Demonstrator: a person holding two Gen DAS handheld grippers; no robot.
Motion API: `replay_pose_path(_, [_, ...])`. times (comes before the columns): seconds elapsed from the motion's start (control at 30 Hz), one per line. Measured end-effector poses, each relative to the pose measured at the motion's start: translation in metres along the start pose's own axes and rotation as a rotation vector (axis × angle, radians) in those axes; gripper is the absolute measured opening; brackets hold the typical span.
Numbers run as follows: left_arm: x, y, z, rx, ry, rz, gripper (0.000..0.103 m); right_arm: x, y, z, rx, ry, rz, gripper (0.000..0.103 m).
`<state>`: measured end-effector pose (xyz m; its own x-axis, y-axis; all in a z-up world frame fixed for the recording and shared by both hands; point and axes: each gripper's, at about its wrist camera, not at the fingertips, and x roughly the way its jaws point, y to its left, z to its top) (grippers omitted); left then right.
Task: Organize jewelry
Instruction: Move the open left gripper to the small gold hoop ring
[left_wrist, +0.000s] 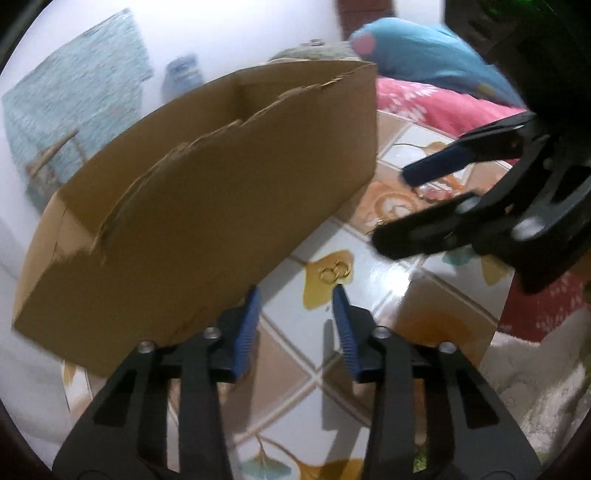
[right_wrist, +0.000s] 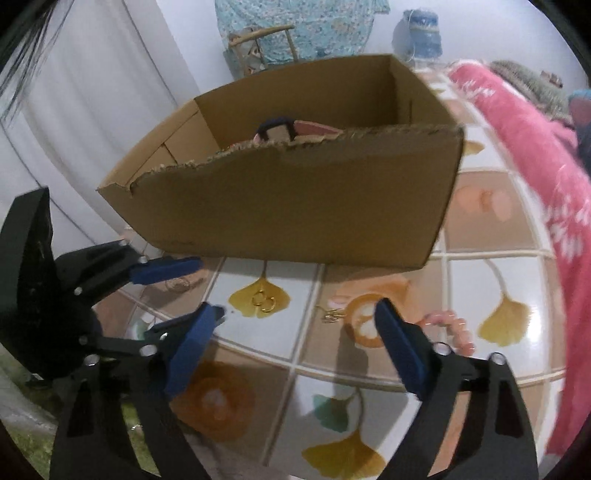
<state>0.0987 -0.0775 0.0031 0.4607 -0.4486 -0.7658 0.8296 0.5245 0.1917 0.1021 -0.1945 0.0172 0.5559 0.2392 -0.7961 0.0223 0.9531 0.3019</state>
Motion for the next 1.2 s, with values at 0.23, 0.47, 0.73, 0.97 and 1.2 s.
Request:
replay_pose_path(0.23, [0.014, 0.001, 0.011, 0.035, 0.024, -0.031, 0.021, 0.018, 0.001, -0.001, 0.012, 0.042, -0.046, 0.046])
replay_pose_path(0.47, [0.023, 0.003, 0.014, 0.019, 0.027, -0.045, 0.021, 0.022, 0.004, -0.002, 0.020, 0.052, -0.043, 0.043])
replay_pose_path(0.73, [0.028, -0.002, 0.016, 0.048, 0.047, -0.027, 0.020, 0.025, 0.008, -0.001, 0.016, 0.057, -0.046, 0.043])
replay_pose_path(0.97, [0.020, 0.001, 0.007, 0.011, 0.092, 0.005, 0.019, 0.026, 0.020, -0.004, -0.028, 0.047, -0.043, 0.037])
replay_pose_path(1.2, [0.009, 0.003, -0.008, -0.039, 0.113, 0.050, 0.019, 0.039, 0.040, 0.004, -0.116, 0.057, -0.042, 0.022])
